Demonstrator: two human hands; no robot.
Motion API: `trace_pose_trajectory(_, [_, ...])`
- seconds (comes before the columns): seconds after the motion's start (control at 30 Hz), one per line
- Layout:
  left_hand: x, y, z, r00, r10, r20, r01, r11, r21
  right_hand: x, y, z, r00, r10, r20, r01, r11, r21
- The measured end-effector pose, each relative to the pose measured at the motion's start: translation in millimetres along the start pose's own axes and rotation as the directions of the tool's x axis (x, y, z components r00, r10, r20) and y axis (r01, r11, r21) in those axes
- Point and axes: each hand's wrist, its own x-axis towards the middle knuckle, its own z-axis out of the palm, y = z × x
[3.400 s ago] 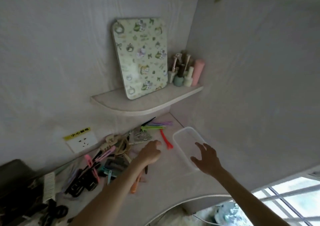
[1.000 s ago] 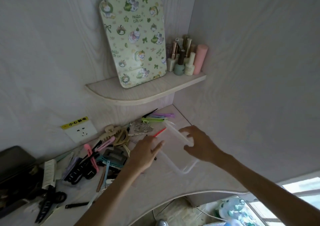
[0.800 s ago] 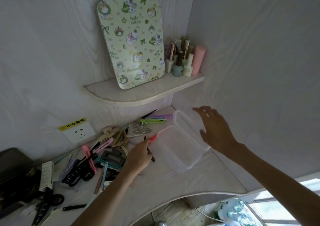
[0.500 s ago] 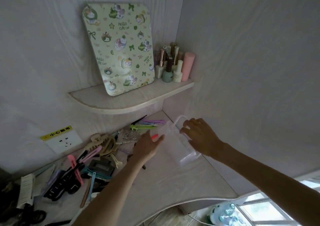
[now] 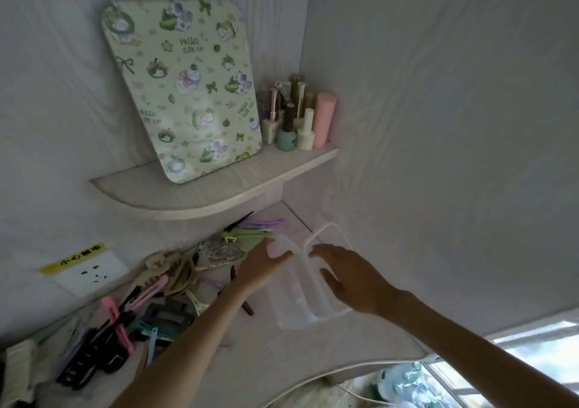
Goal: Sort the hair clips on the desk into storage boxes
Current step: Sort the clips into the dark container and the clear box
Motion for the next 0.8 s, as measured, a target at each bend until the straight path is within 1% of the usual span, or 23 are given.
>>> trace_pose_trajectory(0.07, [-16.7,-19.2,-2.9,0.997,0.083,0.004,-0.082,0.996,-0.034,3.2,6.1,5.9,0.988,0.127,0.086,-0.122,0.991,-0.062])
trace_pose_trajectory(0.13, [-27.7,-34.6,-10.7,0.985,0.175,-0.01,-0.174,0.984,0.036,7.4,10.6,11.7,0.961,0.187,0.202,-0.144,0.966,-0.213])
trace_pose_trajectory(0.2, [-37.5,-39.6,-22.3,0.978,0.208,0.005,-0.207,0.967,0.146,13.6,10.9,15.6,0.936,0.223,0.272,-0.139,0.945,-0.297])
trace_pose_trajectory(0.27, [-42.7,-39.4,-33.3,0.981,0.176,0.08,-0.186,0.973,0.137,22.8,8.0,19.2,0.912,0.276,0.303,-0.172,0.929,-0.328])
trace_pose_trajectory(0.33, [-42.7,-45.1,-40.5,0.981,0.103,0.164,-0.114,0.992,0.06,36.2,0.0,17.4,0.878,0.328,0.349,-0.199,0.912,-0.358])
trace_pose_trajectory(0.4, [-42.0,-47.2,-41.5,0.986,0.044,0.16,-0.047,0.999,0.011,54.9,-8.5,15.5,0.843,0.356,0.403,-0.175,0.891,-0.42])
trace_pose_trajectory(0.47, [-39.4,-47.2,-35.9,0.996,-0.002,0.094,0.001,1.0,0.009,78.1,-17.2,11.6,0.832,0.358,0.424,-0.137,0.873,-0.469])
trace_pose_trajectory(0.5, [-37.0,-45.6,-32.4,0.998,-0.014,0.058,0.013,1.0,0.01,91.4,-21.8,10.1,0.847,0.343,0.407,-0.128,0.873,-0.47])
trace_pose_trajectory(0.53, [-36.7,-42.0,-28.1,0.998,-0.019,0.051,0.02,1.0,-0.012,103.3,-23.9,10.9,0.875,0.313,0.369,-0.123,0.881,-0.457])
trace_pose_trajectory(0.6, [-35.0,-34.7,-20.1,0.998,0.006,0.058,-0.004,0.999,-0.034,125.9,-22.8,19.9,0.934,0.234,0.271,-0.119,0.916,-0.384])
trace_pose_trajectory(0.63, [-36.1,-29.8,-19.1,0.997,0.008,0.077,-0.004,0.999,-0.048,137.0,-20.5,25.4,0.948,0.206,0.241,-0.115,0.931,-0.346])
trace_pose_trajectory(0.7, [-33.6,-29.4,-17.5,0.996,-0.011,0.088,0.016,0.998,-0.059,156.1,-13.0,37.9,0.952,0.169,0.254,-0.08,0.942,-0.326])
trace_pose_trajectory(0.73, [-32.8,-30.5,-17.5,0.996,-0.014,0.089,0.02,0.998,-0.062,163.3,-8.5,44.2,0.942,0.164,0.292,-0.068,0.948,-0.312])
trace_pose_trajectory(0.8, [-32.1,-33.8,-20.7,0.992,-0.043,0.115,0.052,0.996,-0.075,171.6,-0.7,55.0,0.907,0.162,0.39,-0.092,0.977,-0.192])
